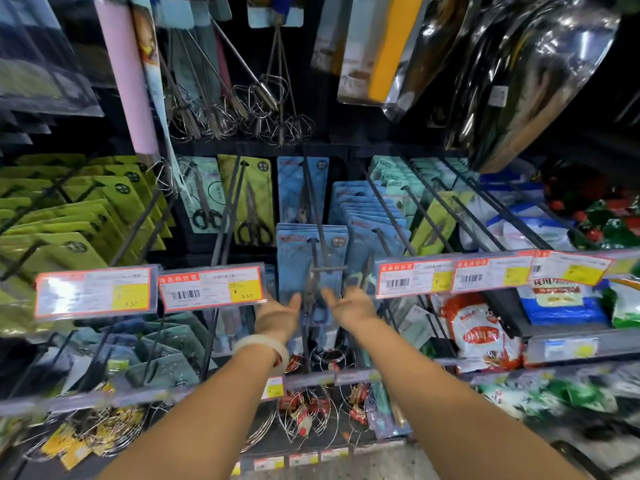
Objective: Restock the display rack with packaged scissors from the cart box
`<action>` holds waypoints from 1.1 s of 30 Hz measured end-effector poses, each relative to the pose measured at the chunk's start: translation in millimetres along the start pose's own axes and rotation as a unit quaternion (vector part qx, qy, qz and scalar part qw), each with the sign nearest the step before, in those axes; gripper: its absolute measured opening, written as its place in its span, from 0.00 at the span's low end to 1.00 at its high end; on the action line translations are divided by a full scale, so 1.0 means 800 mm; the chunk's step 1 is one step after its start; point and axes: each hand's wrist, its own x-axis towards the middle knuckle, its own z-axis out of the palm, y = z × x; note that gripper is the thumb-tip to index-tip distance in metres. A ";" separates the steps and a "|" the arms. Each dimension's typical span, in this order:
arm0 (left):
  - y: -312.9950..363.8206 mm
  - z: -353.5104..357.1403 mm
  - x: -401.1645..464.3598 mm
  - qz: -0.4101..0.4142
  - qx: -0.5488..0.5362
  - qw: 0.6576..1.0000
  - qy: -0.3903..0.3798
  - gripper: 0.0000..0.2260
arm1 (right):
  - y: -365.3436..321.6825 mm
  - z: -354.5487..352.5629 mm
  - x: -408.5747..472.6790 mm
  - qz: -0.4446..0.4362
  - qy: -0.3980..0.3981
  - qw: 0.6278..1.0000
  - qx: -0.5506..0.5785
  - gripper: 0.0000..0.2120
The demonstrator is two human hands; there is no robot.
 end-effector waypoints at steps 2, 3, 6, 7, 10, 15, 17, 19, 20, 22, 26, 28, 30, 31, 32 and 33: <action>-0.009 0.006 -0.016 0.020 0.057 0.998 -0.009 0.28 | 0.022 0.002 -0.011 -0.004 -0.024 1.000 -0.013 0.26; -0.014 0.010 -0.026 0.044 0.083 0.995 -0.019 0.26 | 0.034 0.002 -0.016 -0.011 -0.030 0.999 -0.032 0.25; -0.021 0.028 -0.065 0.114 0.187 0.974 -0.059 0.27 | 0.067 -0.002 -0.036 -0.055 -0.008 0.990 -0.131 0.20; -0.022 0.036 -0.078 0.136 0.234 0.960 -0.066 0.30 | 0.079 -0.003 -0.042 -0.073 0.004 0.983 -0.166 0.20; -0.015 0.060 -0.123 0.214 0.342 0.913 -0.057 0.34 | 0.121 -0.011 -0.064 -0.105 0.037 0.963 -0.245 0.22; 0.006 0.113 -0.203 0.276 0.411 0.864 -0.089 0.37 | 0.213 -0.060 -0.120 -0.085 0.054 0.958 -0.270 0.36; 0.014 0.133 -0.236 0.295 0.429 0.848 -0.095 0.36 | 0.249 -0.082 -0.143 -0.081 0.084 0.959 -0.258 0.34; 0.023 0.177 -0.294 0.324 0.440 0.829 -0.119 0.36 | 0.309 -0.116 -0.190 -0.048 0.106 0.962 -0.249 0.33; 0.027 0.202 -0.320 0.343 0.443 0.818 -0.127 0.35 | 0.338 -0.133 -0.213 -0.029 0.112 0.961 -0.249 0.34; 0.036 0.251 -0.373 0.381 0.458 0.791 -0.139 0.35 | 0.397 -0.166 -0.256 0.012 0.132 0.957 -0.259 0.37; 0.055 0.334 -0.477 0.466 0.483 0.722 -0.168 0.34 | 0.501 -0.225 -0.333 0.079 0.178 0.947 -0.255 0.36; 0.064 0.371 -0.527 0.505 0.484 0.691 -0.184 0.32 | 0.548 -0.252 -0.368 0.117 0.188 0.946 -0.235 0.35; 0.073 0.405 -0.570 0.535 0.488 0.659 -0.205 0.30 | 0.590 -0.274 -0.398 0.152 0.207 0.944 -0.209 0.35; 0.076 0.423 -0.589 0.550 0.489 0.643 -0.212 0.30 | 0.609 -0.284 -0.412 0.170 0.216 0.941 -0.196 0.34; 0.079 0.441 -0.606 0.566 0.490 0.627 -0.216 0.30 | 0.627 -0.293 -0.425 0.186 0.224 0.939 -0.185 0.33; 0.082 0.457 -0.623 0.580 0.491 0.612 -0.218 0.30 | 0.645 -0.302 -0.436 0.200 0.236 0.935 -0.176 0.31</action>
